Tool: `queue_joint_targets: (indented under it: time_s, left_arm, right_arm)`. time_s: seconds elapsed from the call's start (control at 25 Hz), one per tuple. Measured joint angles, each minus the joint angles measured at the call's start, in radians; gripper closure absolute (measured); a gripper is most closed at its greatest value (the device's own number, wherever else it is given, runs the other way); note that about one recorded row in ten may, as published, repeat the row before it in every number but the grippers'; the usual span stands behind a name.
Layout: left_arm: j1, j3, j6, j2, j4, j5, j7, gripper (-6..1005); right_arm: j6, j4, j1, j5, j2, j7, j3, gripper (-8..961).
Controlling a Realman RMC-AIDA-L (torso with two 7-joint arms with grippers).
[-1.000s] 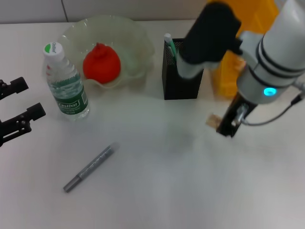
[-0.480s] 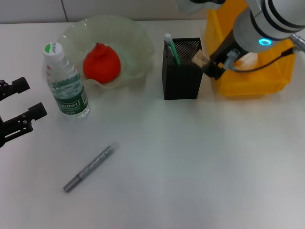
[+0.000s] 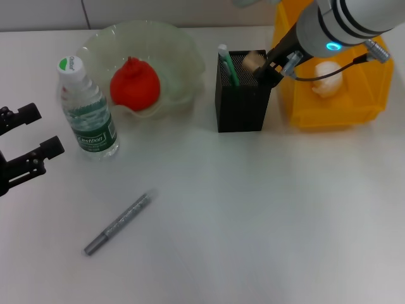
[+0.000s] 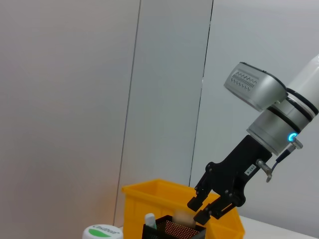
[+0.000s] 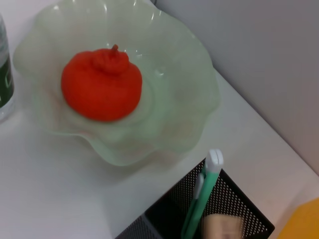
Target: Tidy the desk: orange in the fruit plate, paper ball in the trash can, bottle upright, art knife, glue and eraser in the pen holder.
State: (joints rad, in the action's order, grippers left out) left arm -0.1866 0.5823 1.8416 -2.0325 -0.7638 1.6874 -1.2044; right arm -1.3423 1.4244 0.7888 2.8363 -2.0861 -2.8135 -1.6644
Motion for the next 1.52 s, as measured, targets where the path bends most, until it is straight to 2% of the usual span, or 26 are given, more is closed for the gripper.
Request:
queue_joint_targets:
  time_s: [0.2, 0.4, 0.48, 0.6, 0.64, 0.72, 0.88, 1.0, 1.08, 1.2, 1.32, 1.52]
  left_arm:
    - [0.004, -0.004, 0.0, 0.001, 0.0, 0.0, 0.003, 243]
    - [0.005, -0.002, 0.008, 0.012, -0.019, 0.0, -0.005, 244]
    - [0.008, 0.002, 0.01, 0.021, -0.064, 0.01, -0.033, 244]
    - [0.011, -0.002, 0.01, 0.032, -0.155, 0.053, -0.107, 244]
    - [0.011, -0.005, 0.011, 0.035, -0.211, 0.077, -0.153, 244]
    - [0.011, -0.003, 0.012, 0.036, -0.318, 0.11, -0.233, 244]
    - [-0.001, 0.005, 0.046, 0.025, -0.536, 0.191, -0.404, 244]
    - [-0.031, 0.019, 0.098, 0.011, -0.706, 0.288, -0.537, 244]
    - [-0.058, 0.063, 0.132, -0.002, -0.828, 0.381, -0.651, 245]
    - [-0.079, 0.148, 0.135, -0.018, -0.913, 0.489, -0.754, 245]
    - [-0.105, 0.239, 0.134, -0.032, -0.953, 0.584, -0.856, 245]
    - [-0.13, 0.404, 0.123, -0.034, -0.992, 0.652, -1.065, 245]
  right_arm:
    - [0.012, -0.006, 0.002, -0.001, 0.0, 0.0, 0.0, 653]
    - [-0.048, 0.089, -0.037, -0.014, 0.001, 0.011, 0.027, 451]
    - [-0.08, 0.14, -0.071, -0.046, 0.002, 0.043, 0.062, 413]
    - [-0.147, 0.23, -0.154, -0.202, 0.002, 0.183, 0.17, 357]
    - [-0.189, 0.254, -0.203, -0.313, 0.003, 0.281, 0.239, 338]
    - [-0.21, 0.259, -0.231, -0.368, 0.004, 0.34, 0.273, 338]
    - [-0.249, 0.25, -0.343, -0.548, 0.005, 0.534, 0.369, 338]
    - [-0.266, 0.211, -0.416, -0.643, 0.004, 0.673, 0.393, 338]
    - [-0.27, 0.166, -0.459, -0.709, 0.003, 0.777, 0.405, 338]
    - [-0.279, 0.07, -0.506, -0.817, 0.004, 0.933, 0.441, 338]
    - [-0.304, -0.017, -0.541, -0.896, 0.005, 1.085, 0.495, 338]
    - [-0.366, -0.117, -0.573, -0.914, 0.005, 1.217, 0.596, 338]
